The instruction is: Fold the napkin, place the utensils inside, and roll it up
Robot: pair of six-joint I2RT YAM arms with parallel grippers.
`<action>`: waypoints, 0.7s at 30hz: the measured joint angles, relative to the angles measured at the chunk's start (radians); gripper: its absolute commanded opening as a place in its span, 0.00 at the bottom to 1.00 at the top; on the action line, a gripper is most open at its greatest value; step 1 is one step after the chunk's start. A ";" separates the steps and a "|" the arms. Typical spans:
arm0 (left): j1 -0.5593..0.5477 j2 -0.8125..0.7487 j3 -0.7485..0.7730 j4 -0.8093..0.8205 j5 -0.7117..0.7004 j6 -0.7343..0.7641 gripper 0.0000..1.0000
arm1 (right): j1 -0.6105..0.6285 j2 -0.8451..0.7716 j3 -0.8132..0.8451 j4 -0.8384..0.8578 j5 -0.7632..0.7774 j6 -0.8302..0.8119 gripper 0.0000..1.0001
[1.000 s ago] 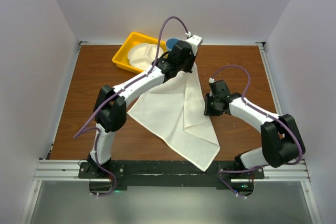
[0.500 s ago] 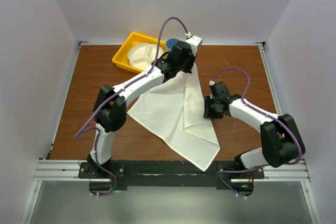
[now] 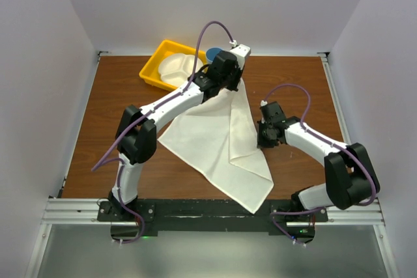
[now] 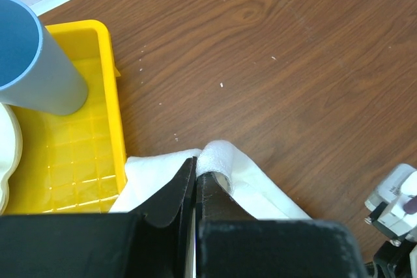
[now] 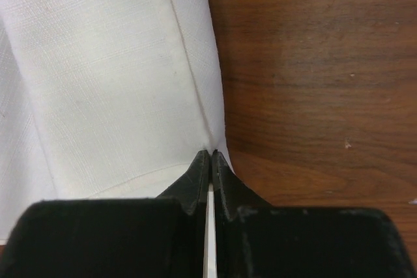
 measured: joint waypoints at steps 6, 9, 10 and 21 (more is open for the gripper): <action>0.005 -0.013 -0.004 0.001 0.003 -0.001 0.00 | 0.000 -0.092 0.074 -0.111 0.088 -0.005 0.00; 0.005 -0.029 -0.014 0.007 0.015 -0.008 0.00 | 0.000 -0.144 0.138 -0.159 0.153 -0.006 0.00; 0.005 -0.032 -0.014 0.008 0.019 -0.009 0.00 | 0.000 -0.154 0.165 -0.172 0.183 -0.007 0.00; 0.005 -0.054 -0.031 0.031 0.050 -0.019 0.00 | -0.020 -0.160 0.232 -0.201 0.219 -0.050 0.00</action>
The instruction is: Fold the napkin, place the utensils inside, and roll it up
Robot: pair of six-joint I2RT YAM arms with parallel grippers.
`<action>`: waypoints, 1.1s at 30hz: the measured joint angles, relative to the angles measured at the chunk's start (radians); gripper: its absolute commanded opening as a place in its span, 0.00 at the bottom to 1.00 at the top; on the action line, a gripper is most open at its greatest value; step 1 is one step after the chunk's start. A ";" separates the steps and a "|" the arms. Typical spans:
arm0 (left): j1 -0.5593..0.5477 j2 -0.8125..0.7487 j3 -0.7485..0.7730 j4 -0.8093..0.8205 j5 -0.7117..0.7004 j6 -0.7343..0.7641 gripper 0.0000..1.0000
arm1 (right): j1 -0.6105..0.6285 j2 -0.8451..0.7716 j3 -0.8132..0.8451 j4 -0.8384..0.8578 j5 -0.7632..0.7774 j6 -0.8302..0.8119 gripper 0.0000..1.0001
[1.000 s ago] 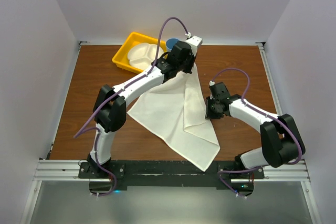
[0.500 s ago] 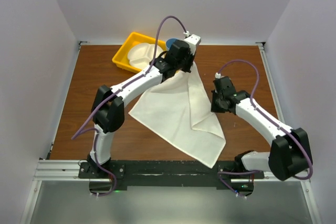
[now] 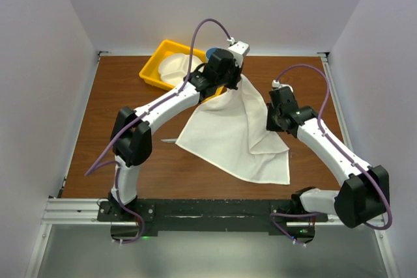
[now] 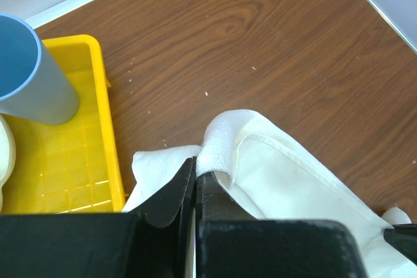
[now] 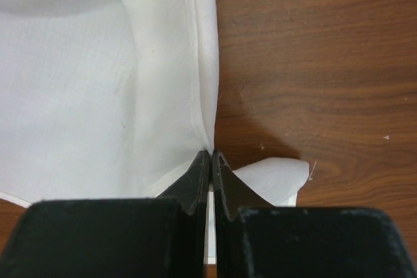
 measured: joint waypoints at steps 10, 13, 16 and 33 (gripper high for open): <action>0.000 -0.003 -0.017 0.003 0.021 -0.010 0.00 | 0.000 0.076 -0.086 0.059 -0.061 -0.007 0.36; 0.000 -0.014 -0.023 0.003 0.026 -0.018 0.00 | -0.005 0.090 -0.103 0.088 -0.080 -0.005 0.31; 0.000 -0.032 -0.032 0.005 0.030 -0.024 0.00 | -0.011 0.114 -0.121 0.120 -0.086 -0.003 0.23; 0.000 -0.043 -0.034 0.006 0.038 -0.024 0.00 | -0.013 0.031 -0.143 0.088 -0.133 0.005 0.35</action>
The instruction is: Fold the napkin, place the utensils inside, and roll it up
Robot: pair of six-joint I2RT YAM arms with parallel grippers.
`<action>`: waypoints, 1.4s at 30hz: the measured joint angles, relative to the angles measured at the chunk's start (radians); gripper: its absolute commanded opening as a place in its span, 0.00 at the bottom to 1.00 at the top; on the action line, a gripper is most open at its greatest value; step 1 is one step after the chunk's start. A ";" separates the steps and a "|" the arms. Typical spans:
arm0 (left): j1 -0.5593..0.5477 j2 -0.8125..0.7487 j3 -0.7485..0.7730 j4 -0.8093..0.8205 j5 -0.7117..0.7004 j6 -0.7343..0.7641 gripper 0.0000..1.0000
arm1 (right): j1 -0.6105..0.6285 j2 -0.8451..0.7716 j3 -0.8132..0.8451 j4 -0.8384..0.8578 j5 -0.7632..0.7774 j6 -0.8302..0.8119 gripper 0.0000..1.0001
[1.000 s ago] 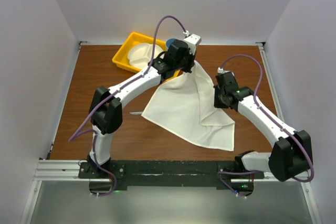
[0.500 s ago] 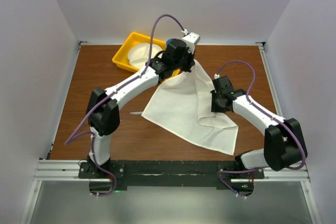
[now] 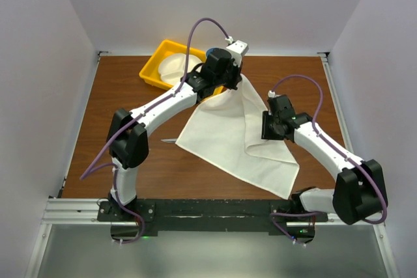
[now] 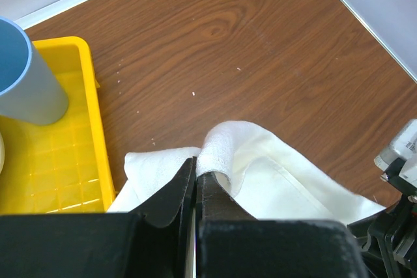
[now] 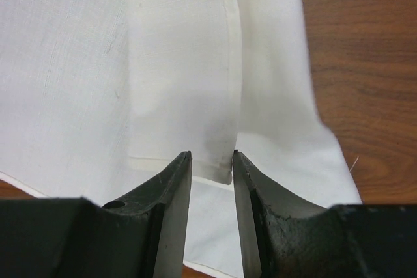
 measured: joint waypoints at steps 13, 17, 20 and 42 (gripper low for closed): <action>0.002 0.000 0.000 0.000 0.000 0.000 0.00 | 0.000 0.034 -0.001 0.003 -0.020 0.027 0.41; 0.005 0.000 0.000 0.000 0.000 0.000 0.00 | -0.010 0.064 -0.029 0.052 -0.023 0.059 0.43; 0.006 0.000 0.000 0.000 0.000 0.000 0.00 | -0.028 0.084 -0.065 0.094 -0.030 0.080 0.43; 0.006 0.000 -0.001 0.000 0.000 0.001 0.00 | -0.099 0.152 -0.151 0.260 -0.103 0.132 0.12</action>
